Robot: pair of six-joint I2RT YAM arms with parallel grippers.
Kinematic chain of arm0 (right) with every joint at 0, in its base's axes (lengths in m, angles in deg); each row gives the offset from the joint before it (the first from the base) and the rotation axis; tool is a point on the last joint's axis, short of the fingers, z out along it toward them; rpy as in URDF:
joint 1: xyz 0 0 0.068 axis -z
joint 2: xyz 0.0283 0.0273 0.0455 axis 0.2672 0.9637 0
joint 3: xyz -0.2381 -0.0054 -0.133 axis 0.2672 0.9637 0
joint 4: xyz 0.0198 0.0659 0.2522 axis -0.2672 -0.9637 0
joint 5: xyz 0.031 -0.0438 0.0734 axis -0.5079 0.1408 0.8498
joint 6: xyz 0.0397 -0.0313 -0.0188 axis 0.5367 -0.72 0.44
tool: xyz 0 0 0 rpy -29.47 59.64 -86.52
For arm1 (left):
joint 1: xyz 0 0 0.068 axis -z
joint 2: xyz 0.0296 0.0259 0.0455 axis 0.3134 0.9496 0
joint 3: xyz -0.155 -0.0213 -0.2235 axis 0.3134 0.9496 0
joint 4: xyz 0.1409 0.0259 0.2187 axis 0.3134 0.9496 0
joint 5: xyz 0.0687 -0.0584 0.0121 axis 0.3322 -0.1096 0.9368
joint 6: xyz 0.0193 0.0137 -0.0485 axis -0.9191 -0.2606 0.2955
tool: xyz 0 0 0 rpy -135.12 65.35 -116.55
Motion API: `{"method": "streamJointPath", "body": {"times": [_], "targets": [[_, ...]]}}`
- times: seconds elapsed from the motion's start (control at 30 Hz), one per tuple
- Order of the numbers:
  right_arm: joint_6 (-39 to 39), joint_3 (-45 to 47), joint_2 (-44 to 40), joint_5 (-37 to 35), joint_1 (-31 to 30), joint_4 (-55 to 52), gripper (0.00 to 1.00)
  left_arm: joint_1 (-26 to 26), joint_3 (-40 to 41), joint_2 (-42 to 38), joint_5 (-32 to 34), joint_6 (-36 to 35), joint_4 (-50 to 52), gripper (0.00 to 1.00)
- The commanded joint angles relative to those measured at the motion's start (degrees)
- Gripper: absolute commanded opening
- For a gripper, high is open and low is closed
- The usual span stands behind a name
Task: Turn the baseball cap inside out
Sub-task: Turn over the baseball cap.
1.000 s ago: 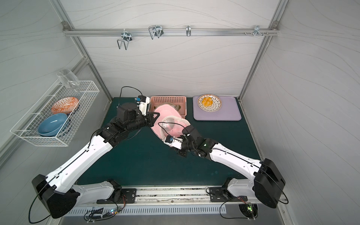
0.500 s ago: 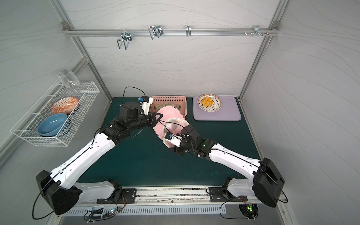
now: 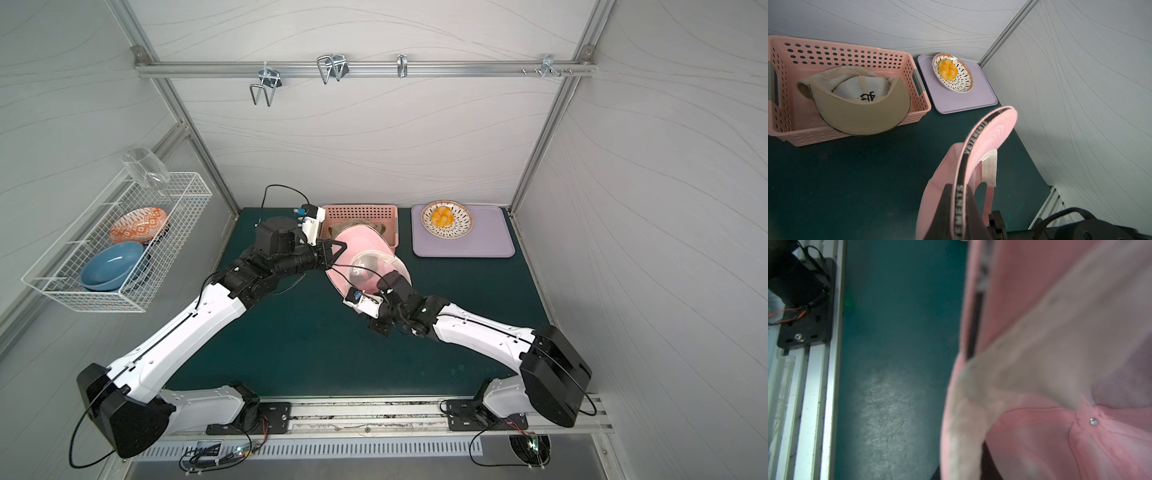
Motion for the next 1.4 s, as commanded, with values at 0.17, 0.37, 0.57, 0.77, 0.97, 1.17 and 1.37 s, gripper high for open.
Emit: {"method": "streamJointPath", "body": {"times": [0.17,0.37,0.57,0.77,0.97,1.17,1.37], "targets": [[1.8,1.6,-5.6,1.0,1.2,-1.9,0.43,-0.1,-2.7,-1.1,-3.3,-3.3,-4.7,0.00],[8.6,3.1,-12.6,4.4,5.5,2.0,0.58,0.0,-1.9,-1.3,-5.4,-5.2,-5.2,0.00],[11.0,1.5,-10.8,-3.9,5.9,1.2,0.54,0.4,-1.6,-1.5,-7.4,-6.9,-5.1,0.00],[9.6,1.1,-11.3,4.0,5.9,1.5,0.55,0.7,-0.8,-1.8,-3.3,-9.1,-4.4,0.00],[8.8,3.3,-15.3,5.8,6.0,1.9,0.64,0.7,1.0,-1.8,1.3,-10.2,-6.1,0.00],[10.1,2.1,-12.0,-4.1,6.0,3.0,0.61,0.8,0.2,-1.6,-4.4,-9.2,-5.6,0.00],[10.2,-0.4,-4.4,-13.0,5.8,3.7,0.45,0.8,-0.8,-3.3,-7.8,-6.6,-5.0,0.00]]}}
